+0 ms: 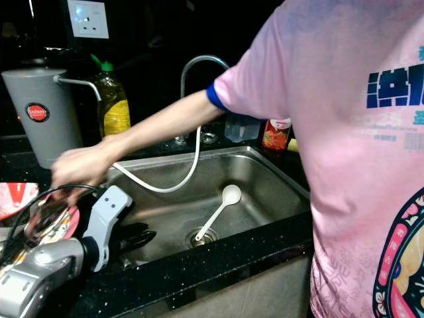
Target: Kitchen organization
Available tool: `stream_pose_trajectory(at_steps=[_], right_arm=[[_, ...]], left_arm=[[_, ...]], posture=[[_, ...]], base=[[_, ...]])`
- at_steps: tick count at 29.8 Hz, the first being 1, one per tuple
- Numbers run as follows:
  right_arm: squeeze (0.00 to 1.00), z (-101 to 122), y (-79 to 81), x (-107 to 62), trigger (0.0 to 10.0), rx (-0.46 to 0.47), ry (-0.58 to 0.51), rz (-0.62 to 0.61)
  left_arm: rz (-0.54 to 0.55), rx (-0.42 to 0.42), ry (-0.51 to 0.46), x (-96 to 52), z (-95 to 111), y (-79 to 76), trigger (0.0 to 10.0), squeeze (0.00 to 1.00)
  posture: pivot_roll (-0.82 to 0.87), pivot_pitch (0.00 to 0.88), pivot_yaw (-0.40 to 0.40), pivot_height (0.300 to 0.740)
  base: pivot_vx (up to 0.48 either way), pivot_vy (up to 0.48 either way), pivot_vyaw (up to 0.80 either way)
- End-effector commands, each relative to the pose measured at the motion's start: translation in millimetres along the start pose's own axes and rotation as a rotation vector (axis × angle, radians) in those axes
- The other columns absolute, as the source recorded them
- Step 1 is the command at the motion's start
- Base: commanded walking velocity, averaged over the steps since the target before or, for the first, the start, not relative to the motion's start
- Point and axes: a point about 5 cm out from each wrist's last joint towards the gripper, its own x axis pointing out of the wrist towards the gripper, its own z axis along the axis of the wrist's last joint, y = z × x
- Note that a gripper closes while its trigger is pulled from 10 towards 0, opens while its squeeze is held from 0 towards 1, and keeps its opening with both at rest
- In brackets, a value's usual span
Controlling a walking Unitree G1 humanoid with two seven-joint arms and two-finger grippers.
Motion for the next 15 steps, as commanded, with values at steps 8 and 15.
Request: stream_pose_trajectory(at_steps=[8,15], right_arm=[[0.00,-5,1.6,-0.9,10.0,0.005,0.019,-0.002],[0.00,-14,4.2,-3.0,10.0,0.011,0.038,0.002]], left_arm=[[-0.011,-0.013,0.021,2.8,-5,-0.3,10.0,0.00],[-0.018,-0.019,0.025,0.6,-6,-1.4,10.0,0.00]], posture=[[-0.04,0.000,-0.081,0.740],[-0.03,0.000,-0.084,0.740]], base=[[0.000,0.000,0.00],[0.000,0.000,0.00]])
